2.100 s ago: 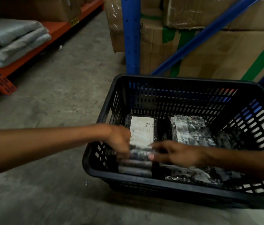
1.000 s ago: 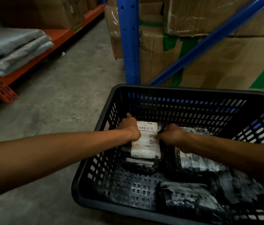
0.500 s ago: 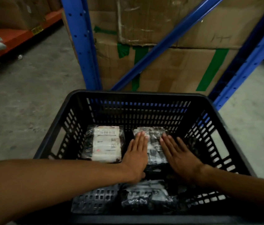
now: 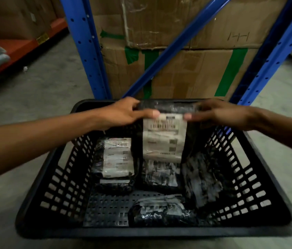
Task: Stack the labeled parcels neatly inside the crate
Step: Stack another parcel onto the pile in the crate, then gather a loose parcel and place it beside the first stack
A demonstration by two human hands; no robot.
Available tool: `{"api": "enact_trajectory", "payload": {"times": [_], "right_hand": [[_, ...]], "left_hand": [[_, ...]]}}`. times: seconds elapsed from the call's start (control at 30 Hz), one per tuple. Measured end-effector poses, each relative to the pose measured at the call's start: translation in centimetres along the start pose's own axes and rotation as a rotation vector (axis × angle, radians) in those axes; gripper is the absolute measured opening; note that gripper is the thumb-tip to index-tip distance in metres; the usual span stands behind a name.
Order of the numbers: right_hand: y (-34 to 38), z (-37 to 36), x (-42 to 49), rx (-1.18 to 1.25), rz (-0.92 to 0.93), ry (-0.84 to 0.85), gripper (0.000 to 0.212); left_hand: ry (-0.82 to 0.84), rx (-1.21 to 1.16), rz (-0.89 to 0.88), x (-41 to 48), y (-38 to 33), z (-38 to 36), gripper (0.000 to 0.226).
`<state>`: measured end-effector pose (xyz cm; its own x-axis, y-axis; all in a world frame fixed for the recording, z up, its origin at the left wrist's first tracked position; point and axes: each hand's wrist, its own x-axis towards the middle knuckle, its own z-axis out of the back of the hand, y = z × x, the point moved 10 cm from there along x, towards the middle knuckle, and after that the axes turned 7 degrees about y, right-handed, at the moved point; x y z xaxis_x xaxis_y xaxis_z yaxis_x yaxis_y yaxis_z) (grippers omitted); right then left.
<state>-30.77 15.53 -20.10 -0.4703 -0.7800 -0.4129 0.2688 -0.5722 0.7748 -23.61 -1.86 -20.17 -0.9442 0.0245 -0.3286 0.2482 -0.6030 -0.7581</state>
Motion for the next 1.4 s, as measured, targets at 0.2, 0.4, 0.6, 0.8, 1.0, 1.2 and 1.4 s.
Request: {"api": "enact_trajectory", "payload": {"times": [0.2,0.4,0.6,0.8,1.0,1.2,1.4], "right_hand": [[-0.5,-6.5,4.9,0.694,-0.094,0.028,0.056],[-2.2,-15.9,9.6,0.830,-0.090,-0.030,0.031],[-1.4,-17.8,13.9,0.304,-0.112,-0.110,0.095],[-3.0,-17.2,14.7,-0.027,-0.316,-0.030,0.108],[-5.0,-11.9,9.5,-0.304,-0.199,-0.065,0.083],[-10.4,-11.9,3.7,-0.716,-0.096,0.075,0.080],[-13.8,-17.5,5.1,-1.130,-0.064,0.084,0.088]], "left_hand": [[-0.204,-0.687,0.391,-3.2,8.2,0.4,0.039],[-0.161,-0.523,0.576,-5.6,14.8,0.2,0.060],[-0.230,-0.135,0.544,-4.2,17.3,3.8,0.063],[-0.064,0.256,0.528,-2.1,17.3,2.2,0.046],[-0.202,0.595,0.180,-2.4,8.6,-0.2,0.057],[0.170,0.677,-0.049,0.5,3.8,-14.5,0.050],[0.300,1.321,0.384,3.0,12.4,-19.8,0.079]]}}
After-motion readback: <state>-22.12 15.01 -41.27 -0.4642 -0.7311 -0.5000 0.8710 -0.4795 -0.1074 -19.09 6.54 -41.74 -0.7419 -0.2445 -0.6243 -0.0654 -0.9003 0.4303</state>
